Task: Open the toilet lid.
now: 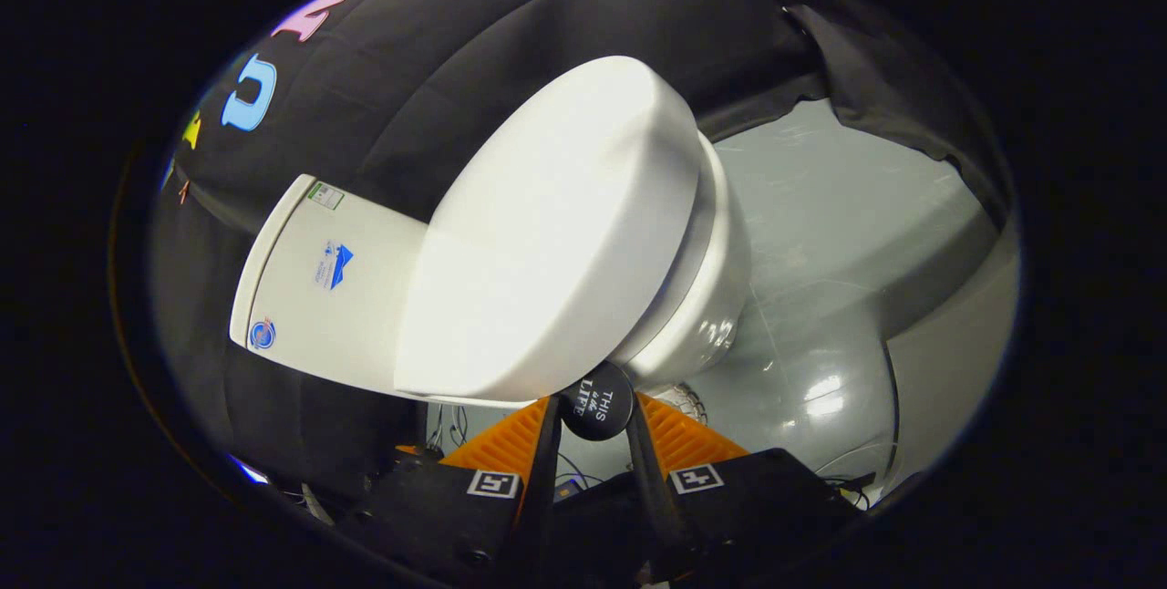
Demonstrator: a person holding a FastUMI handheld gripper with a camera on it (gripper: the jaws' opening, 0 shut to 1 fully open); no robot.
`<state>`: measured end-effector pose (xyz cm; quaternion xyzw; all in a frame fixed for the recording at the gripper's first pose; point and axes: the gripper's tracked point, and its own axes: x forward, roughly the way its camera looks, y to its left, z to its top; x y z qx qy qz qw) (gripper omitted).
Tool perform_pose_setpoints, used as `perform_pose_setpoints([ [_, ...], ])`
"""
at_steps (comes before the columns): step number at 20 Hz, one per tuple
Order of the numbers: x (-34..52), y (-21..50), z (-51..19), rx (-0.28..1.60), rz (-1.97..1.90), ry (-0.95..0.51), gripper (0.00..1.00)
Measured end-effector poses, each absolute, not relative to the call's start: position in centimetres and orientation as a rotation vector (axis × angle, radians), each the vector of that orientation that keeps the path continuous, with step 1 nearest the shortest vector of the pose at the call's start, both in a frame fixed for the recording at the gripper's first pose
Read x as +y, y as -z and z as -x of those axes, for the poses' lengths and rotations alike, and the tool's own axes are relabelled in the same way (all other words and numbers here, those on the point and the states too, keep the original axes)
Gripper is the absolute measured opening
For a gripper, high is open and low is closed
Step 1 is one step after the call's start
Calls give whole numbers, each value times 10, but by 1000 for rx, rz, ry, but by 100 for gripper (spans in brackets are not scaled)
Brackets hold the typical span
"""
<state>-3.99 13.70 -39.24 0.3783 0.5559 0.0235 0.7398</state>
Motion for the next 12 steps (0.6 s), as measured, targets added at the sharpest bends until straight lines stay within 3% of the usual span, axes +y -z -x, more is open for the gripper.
perform_pose_setpoints([
  [7, 136, 395, 39, 1215, -713, -135, 45],
  [8, 136, 400, 43, 1231, -707, -141, 32],
  [12, 138, 390, 39, 1204, -764, -151, 32],
])
